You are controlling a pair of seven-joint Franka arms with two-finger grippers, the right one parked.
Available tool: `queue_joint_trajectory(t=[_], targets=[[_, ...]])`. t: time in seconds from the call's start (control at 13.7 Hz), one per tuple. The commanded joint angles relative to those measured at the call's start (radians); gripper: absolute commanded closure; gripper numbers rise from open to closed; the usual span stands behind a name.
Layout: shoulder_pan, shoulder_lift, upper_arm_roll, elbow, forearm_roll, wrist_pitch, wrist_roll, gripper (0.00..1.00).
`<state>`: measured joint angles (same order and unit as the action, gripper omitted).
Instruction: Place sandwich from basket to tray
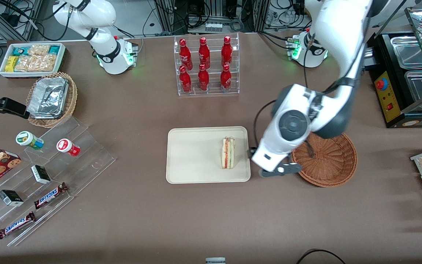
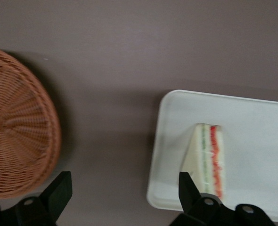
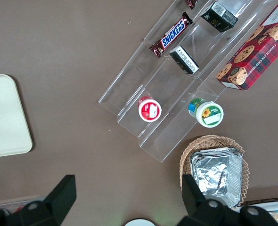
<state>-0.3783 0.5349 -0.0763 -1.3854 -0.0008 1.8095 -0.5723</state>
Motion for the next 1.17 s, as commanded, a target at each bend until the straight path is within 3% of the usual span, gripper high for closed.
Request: queue_joint_trajectory(t=[0.0,0.29,0.59,0.88,1.1], targets=[[0.088,-0.059,-0.011,-0.03,-0.005,-0.058,0.09,0.0],[0.18,-0.117,-0.011,-0.058,-0.004,-0.111,0.213,0.0],[0.226,-0.17,-0.008,-0.058,0.015,-0.137,0.218,0.0],[0.282,-0.245,-0.008,-0.064,0.015,-0.189,0.399,0.0],[0.318,-0.309,-0.01,-0.069,0.015,-0.257,0.402,0.0]])
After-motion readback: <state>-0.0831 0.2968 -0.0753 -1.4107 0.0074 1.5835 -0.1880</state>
